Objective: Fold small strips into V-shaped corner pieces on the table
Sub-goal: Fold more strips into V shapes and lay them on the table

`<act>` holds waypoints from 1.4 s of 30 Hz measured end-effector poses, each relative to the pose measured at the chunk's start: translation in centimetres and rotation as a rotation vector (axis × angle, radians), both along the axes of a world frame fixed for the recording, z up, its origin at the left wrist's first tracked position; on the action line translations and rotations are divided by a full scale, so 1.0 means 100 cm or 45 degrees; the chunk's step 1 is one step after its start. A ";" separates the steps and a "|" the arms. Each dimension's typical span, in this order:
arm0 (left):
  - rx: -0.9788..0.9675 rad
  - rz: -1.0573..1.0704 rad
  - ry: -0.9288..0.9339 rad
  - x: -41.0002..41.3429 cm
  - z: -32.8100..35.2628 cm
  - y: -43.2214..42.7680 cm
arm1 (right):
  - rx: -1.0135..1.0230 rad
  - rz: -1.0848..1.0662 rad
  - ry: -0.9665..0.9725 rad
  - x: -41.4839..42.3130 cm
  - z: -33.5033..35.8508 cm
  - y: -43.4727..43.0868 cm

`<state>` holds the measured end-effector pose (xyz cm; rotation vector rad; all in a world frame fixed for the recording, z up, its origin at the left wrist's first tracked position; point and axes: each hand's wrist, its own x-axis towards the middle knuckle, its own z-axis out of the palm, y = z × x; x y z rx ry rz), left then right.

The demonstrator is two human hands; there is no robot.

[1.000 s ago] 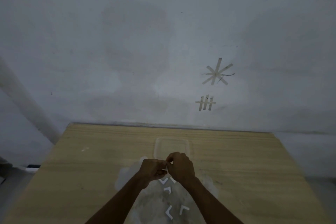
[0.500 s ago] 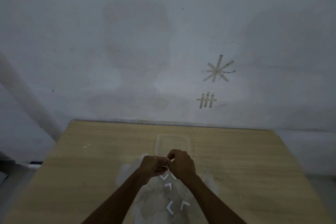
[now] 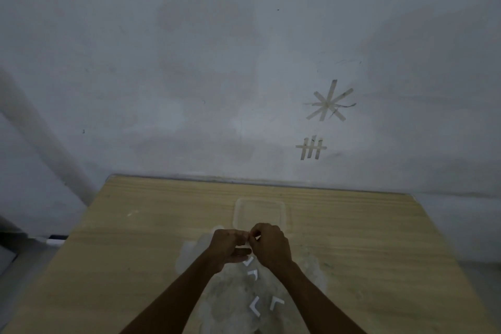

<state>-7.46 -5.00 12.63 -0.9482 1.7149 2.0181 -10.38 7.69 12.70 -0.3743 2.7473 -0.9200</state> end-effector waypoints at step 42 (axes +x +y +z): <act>-0.166 0.074 0.011 0.013 -0.022 -0.018 | -0.257 -0.076 -0.160 -0.001 -0.024 0.024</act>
